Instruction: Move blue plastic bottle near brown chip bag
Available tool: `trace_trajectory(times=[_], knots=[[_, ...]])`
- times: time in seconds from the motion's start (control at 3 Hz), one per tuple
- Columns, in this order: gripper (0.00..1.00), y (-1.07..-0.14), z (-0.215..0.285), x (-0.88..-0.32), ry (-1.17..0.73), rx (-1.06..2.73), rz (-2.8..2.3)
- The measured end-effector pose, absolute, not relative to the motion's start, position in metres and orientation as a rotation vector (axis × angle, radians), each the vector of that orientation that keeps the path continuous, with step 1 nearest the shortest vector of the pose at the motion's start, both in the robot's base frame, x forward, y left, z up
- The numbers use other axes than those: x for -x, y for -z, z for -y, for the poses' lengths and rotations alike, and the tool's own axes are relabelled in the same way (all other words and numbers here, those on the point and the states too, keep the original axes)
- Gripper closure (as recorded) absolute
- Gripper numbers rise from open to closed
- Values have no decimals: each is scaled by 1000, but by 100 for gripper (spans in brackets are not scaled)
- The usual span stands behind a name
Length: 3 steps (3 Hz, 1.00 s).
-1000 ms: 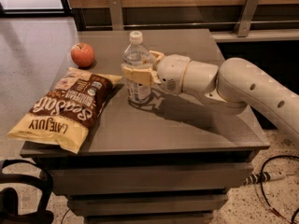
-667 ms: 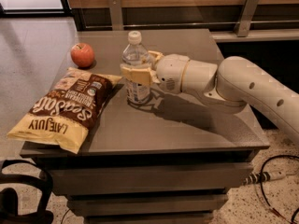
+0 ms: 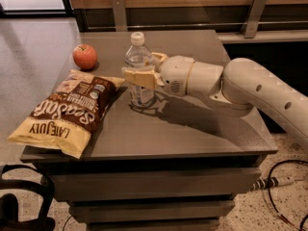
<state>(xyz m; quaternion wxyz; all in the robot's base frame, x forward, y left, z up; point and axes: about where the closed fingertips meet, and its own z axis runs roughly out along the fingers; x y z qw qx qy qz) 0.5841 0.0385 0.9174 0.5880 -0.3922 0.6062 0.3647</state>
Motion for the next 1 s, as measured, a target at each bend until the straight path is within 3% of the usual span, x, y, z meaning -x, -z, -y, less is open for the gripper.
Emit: trace_trajectory(times=[0.33,1.0], knots=[[4,-918,-41,-583,-852,917,-1410],[0,-918,-42,-583,-853,919,-1409]])
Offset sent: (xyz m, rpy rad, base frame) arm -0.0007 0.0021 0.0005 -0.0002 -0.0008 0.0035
